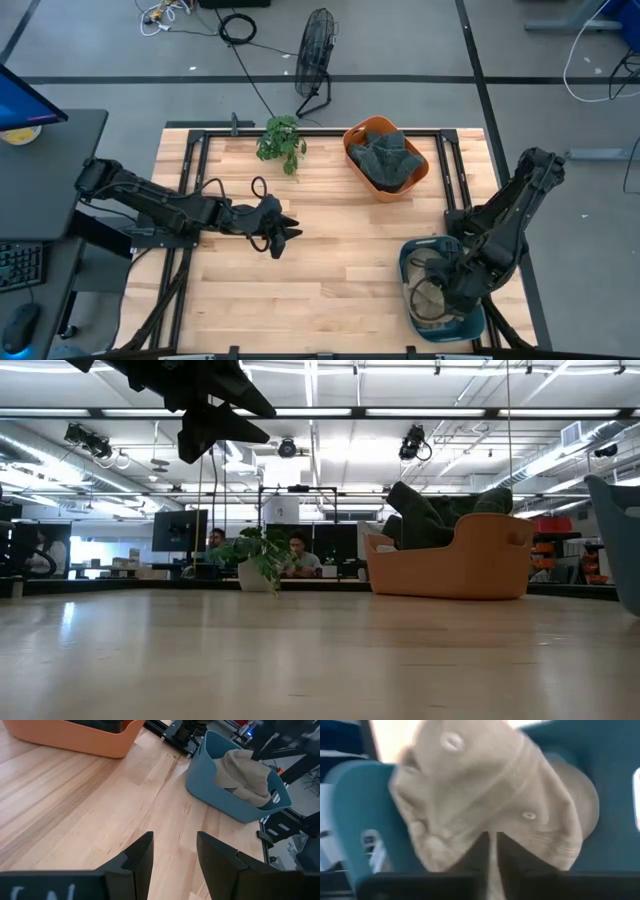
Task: Pick & Place hat
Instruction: Put the brown cap into the blue bin
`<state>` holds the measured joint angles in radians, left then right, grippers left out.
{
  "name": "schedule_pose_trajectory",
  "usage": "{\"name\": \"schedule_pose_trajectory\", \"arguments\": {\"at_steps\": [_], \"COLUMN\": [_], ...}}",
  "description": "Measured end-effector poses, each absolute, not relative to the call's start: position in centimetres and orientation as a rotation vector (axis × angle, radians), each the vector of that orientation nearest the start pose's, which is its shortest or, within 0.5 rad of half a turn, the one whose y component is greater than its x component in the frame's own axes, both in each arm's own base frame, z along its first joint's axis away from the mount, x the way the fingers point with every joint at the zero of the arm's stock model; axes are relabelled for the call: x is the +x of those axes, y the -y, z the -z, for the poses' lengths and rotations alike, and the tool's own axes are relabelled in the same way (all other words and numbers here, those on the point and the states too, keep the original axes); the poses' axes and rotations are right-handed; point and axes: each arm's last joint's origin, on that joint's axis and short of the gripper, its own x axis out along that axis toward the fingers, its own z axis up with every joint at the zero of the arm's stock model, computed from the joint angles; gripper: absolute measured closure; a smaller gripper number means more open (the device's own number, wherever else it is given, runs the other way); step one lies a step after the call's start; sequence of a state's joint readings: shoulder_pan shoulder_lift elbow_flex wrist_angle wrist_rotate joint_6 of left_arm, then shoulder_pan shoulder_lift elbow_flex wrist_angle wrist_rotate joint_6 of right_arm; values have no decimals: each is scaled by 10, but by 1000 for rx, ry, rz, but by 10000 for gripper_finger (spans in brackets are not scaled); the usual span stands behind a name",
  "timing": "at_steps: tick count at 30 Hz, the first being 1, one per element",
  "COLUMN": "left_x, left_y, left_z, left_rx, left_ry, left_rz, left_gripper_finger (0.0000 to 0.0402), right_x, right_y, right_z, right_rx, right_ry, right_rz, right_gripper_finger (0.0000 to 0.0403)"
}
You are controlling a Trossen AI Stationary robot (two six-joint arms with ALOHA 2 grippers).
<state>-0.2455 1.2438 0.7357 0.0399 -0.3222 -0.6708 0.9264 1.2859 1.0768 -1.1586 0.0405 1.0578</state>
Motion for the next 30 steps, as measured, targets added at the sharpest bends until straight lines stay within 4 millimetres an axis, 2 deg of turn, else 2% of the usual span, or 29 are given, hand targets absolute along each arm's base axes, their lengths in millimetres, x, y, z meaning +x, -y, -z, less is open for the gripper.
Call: {"name": "schedule_pose_trajectory", "arguments": {"at_steps": [2, 8, 19, 24, 30], "left_x": [258, 258, 257, 257, 257], "left_y": [55, 55, 55, 55, 55], "left_z": [-244, -244, -242, -242, -243], "left_rx": [-528, -526, -520, -520, -522], "left_ry": [-404, -404, -420, -420, -415], "left_rz": [-222, -221, -226, -226, -225], "left_gripper_finger": [248, 248, 248, 248, 248], "right_x": [132, 133, 121, 121, 130], "right_y": [-174, -178, -161, -160, -171], "right_z": [-258, -226, -176, -175, -202], "right_rx": [219, 284, 316, 343, 429], "right_ry": [-1442, -1434, -1484, -1505, -1566], "right_rz": [-8, -58, 61, 83, -16], "right_gripper_finger": [394, 398, 401, 401, 398]}}
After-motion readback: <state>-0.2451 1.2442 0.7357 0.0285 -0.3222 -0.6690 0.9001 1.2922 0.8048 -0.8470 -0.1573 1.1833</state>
